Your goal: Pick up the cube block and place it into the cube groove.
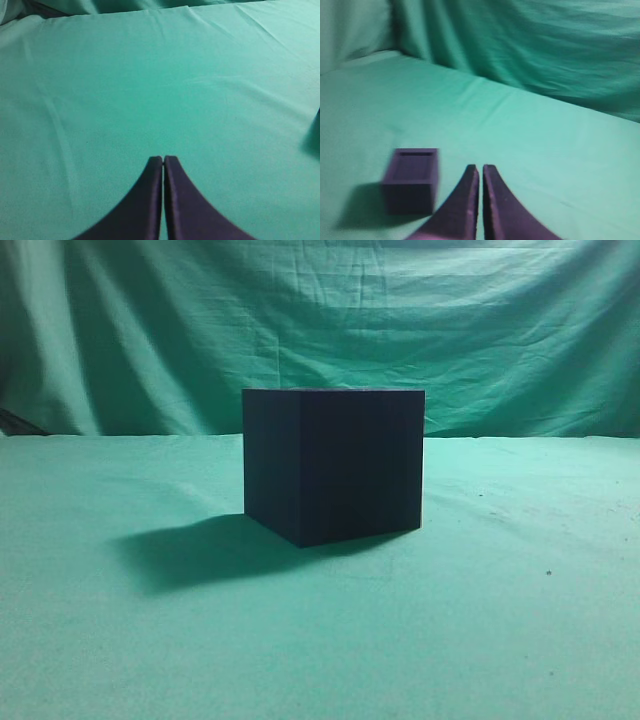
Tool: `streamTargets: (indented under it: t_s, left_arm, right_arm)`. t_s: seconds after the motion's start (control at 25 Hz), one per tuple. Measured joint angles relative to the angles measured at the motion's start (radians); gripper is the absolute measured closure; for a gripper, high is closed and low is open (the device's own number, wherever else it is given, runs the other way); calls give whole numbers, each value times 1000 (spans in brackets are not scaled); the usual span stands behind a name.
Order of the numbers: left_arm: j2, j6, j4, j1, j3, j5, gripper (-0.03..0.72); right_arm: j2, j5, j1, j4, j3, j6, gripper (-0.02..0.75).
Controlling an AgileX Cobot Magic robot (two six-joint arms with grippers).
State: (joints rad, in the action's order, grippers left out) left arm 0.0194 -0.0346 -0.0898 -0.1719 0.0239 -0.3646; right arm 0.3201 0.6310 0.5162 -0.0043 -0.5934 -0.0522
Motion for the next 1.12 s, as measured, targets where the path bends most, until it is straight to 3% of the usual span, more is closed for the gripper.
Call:
streamTargets:
  t_s: [0.2, 0.44, 0.8, 1.12]
  left_arm:
    - [0, 0, 0, 0, 0, 0, 688]
    - [0, 0, 0, 0, 0, 0, 688]
    - [0, 0, 0, 0, 0, 0, 688]
    - [0, 0, 0, 0, 0, 0, 688]
  right_arm:
    - [-124, -209, -217, 3, 288, -6, 738]
    - [-305, -244, -363, 7, 491, -6, 738]
    - [-329, -255, -468, 13, 620, 4, 738]
    - [-329, -244, -476, 19, 620, 23, 738]
